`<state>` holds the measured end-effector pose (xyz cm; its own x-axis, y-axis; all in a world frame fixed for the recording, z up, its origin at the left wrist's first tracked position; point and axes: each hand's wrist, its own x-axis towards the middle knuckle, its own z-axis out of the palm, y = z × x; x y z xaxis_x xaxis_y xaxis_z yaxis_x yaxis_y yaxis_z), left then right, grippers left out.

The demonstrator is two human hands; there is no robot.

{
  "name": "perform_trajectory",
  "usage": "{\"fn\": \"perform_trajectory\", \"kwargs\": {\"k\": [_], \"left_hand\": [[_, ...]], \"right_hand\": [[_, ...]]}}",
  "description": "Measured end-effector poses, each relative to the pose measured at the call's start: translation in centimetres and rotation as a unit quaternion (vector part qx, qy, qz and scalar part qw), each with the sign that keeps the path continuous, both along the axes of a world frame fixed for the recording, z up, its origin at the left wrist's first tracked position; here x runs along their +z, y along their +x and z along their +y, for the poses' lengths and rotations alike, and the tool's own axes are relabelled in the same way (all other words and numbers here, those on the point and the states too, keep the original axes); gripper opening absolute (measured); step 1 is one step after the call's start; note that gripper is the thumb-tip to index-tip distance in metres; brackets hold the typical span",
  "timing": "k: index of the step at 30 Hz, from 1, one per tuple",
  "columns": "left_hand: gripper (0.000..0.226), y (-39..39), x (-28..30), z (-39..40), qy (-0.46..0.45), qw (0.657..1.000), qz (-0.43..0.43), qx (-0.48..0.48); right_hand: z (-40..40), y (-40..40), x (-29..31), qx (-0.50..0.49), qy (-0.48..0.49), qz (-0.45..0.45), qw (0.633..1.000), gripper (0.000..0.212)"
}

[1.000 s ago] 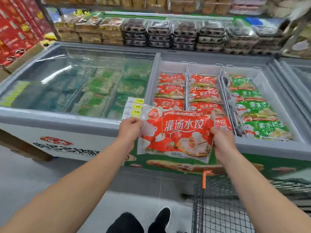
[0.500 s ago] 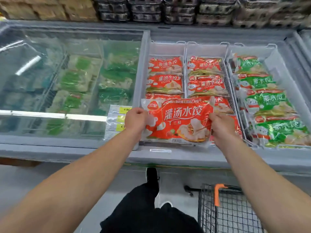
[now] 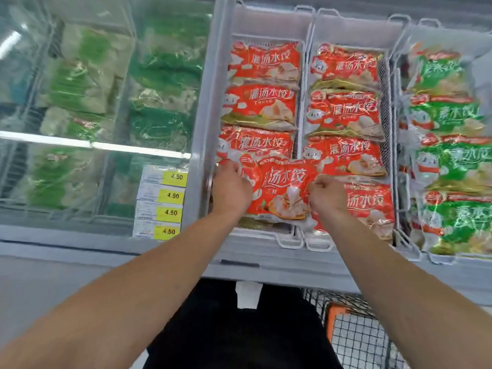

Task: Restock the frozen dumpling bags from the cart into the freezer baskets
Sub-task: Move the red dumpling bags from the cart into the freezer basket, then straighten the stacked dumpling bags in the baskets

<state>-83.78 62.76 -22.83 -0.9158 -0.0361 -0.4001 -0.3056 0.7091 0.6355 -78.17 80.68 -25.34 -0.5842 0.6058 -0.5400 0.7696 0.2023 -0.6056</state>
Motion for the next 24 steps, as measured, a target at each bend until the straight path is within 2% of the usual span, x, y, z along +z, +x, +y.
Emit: {"fn": "perform_trajectory", "kwargs": {"k": [2, 3, 5, 6, 8, 11, 14, 16, 18, 22, 24], "left_hand": [[0.01, 0.0, -0.9, 0.4, -0.029, 1.0, -0.006, -0.002], [0.02, 0.1, -1.4, 0.4, -0.037, 0.999, -0.008, -0.005], [0.052, 0.6, -3.1, 0.4, -0.067, 0.997, -0.02, -0.023], [0.066, 0.7, -4.1, 0.3, -0.089, 0.994, -0.023, -0.052], [0.081, 0.6, -5.5, -0.1, -0.14, 0.982, -0.043, -0.122], [0.086, -0.5, -7.1, -0.2, -0.18, 0.96, -0.073, -0.202], [0.097, -1.6, -9.4, -0.1, -0.223, 0.926, -0.114, -0.282], [0.108, -1.8, -10.6, -0.2, -0.244, 0.909, -0.131, -0.313], [0.117, -1.2, -11.8, -0.6, -0.257, 0.902, -0.136, -0.319], [0.126, 0.1, -12.5, -1.2, -0.241, 0.91, -0.168, -0.292], [0.128, -0.2, -12.5, -1.0, -0.251, 0.91, -0.162, -0.288]], "right_hand": [[0.1, -1.1, -1.3, 0.046, -0.008, -0.03, 0.998, 0.017], [0.1, -1.6, -1.8, 0.083, -0.018, -0.046, 0.995, 0.016], [0.2, -2.1, -2.8, 0.22, 0.005, -0.117, 0.968, 0.01], [0.5, -2.2, -3.1, 0.291, 0.047, -0.143, 0.945, 0.018], [1.1, -2.6, -3.9, 0.379, 0.122, -0.133, 0.907, 0.046], [1.1, -3.4, -5.2, 0.472, 0.165, -0.067, 0.863, 0.055], [-0.3, -3.8, -7.2, 0.603, 0.19, -0.079, 0.771, 0.072], [-1.2, -3.8, -8.2, 0.639, 0.184, -0.1, 0.74, 0.092], [-1.6, -3.8, -9.2, 0.643, 0.18, -0.118, 0.735, 0.105], [-1.8, -3.8, -9.7, 0.674, 0.201, -0.111, 0.702, 0.109], [-1.9, -4.2, -9.5, 0.677, 0.203, -0.098, 0.7, 0.11]]}}
